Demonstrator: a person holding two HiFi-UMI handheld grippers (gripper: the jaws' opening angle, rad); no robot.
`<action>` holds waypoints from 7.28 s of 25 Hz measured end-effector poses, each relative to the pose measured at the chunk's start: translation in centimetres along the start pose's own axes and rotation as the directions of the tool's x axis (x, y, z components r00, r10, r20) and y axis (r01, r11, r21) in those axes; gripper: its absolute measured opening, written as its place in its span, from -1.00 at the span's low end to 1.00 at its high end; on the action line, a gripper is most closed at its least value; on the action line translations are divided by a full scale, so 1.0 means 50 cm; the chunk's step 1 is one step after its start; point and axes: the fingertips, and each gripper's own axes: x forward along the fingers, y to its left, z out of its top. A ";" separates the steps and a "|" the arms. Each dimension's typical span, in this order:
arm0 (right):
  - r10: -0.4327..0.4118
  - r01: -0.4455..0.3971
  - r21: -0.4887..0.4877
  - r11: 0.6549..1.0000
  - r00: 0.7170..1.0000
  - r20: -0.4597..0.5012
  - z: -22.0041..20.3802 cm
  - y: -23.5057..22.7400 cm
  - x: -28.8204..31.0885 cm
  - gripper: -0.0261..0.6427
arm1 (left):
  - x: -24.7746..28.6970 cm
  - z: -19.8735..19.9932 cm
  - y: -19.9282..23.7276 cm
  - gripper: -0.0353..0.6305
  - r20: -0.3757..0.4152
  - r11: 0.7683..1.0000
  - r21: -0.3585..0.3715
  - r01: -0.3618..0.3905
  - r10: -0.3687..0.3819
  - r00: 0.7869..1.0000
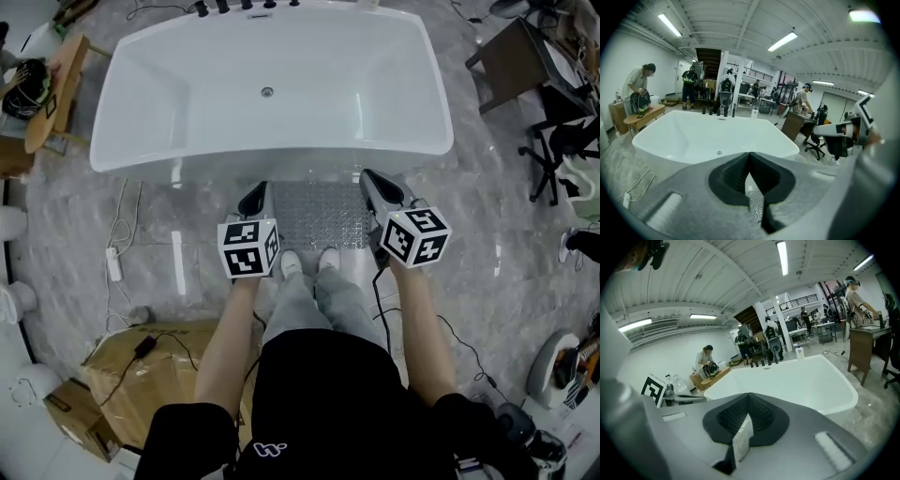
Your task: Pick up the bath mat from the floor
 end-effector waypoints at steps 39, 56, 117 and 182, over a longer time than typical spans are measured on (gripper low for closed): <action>-0.087 0.214 0.201 0.956 0.862 -0.500 -0.943 -0.364 0.351 -0.90 | 0.462 -0.841 0.235 -0.89 -0.471 0.987 -0.142 -0.081 0.005 0.882; -0.038 0.192 0.177 0.965 0.775 -0.631 -1.270 -0.484 0.479 -0.90 | 0.631 -1.147 0.286 -0.89 -0.601 0.976 -0.137 -0.167 0.052 0.797; 0.083 0.073 0.172 0.982 0.654 -0.752 -1.497 -0.897 0.524 -0.28 | 0.807 -1.410 0.553 -0.31 -0.725 0.981 -0.134 -0.139 -0.001 0.689; 0.067 0.120 0.207 0.971 0.693 -0.718 -1.044 -0.288 0.388 -0.85 | 0.391 -0.854 0.171 -0.83 -0.614 0.984 -0.114 0.134 -0.176 0.770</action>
